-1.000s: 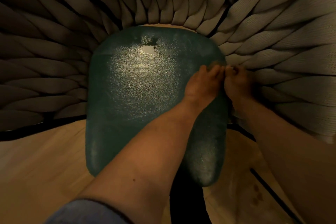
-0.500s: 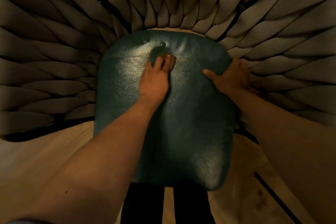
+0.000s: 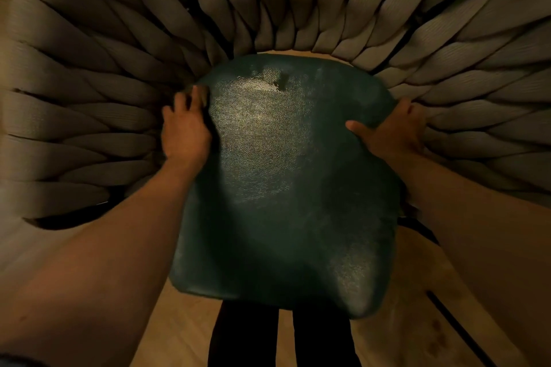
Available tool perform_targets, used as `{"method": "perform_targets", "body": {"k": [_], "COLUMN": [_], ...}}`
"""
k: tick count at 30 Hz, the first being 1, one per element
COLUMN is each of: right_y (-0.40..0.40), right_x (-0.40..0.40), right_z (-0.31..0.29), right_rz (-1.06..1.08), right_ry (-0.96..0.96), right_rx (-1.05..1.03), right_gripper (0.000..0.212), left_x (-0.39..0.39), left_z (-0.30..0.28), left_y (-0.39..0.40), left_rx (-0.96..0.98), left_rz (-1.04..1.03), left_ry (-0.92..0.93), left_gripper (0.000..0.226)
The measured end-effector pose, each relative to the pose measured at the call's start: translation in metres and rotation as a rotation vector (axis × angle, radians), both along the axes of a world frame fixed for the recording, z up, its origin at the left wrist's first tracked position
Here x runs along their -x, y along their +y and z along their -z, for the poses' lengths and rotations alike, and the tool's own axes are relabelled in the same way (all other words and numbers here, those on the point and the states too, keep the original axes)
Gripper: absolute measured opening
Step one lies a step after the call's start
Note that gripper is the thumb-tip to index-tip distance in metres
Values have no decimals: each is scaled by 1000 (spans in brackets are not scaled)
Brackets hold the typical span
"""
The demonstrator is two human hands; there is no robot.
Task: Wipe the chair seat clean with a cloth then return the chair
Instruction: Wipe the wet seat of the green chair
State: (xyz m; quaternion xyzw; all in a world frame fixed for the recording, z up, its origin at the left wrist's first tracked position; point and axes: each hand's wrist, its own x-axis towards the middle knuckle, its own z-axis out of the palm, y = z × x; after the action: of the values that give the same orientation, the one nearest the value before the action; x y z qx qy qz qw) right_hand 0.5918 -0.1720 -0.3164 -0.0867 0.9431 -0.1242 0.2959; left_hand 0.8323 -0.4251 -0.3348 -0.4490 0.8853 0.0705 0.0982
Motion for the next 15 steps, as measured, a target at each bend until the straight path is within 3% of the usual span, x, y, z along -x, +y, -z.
{"method": "perform_targets", "body": {"k": [4, 11, 15], "right_y": [5, 10, 12], "right_x": [2, 15, 19], "right_z": [2, -11, -14], "right_rz": [28, 318, 590], "right_ry": [-14, -123, -165], "right_rx": [51, 239, 357], "right_gripper": [102, 69, 83], "left_x": [-4, 22, 52], "left_z": [2, -2, 5], "left_y": [-9, 14, 40], "left_rx": [-13, -74, -130], "left_rz": [-54, -58, 33], "left_ry": [21, 151, 150], "left_gripper": [70, 69, 66]}}
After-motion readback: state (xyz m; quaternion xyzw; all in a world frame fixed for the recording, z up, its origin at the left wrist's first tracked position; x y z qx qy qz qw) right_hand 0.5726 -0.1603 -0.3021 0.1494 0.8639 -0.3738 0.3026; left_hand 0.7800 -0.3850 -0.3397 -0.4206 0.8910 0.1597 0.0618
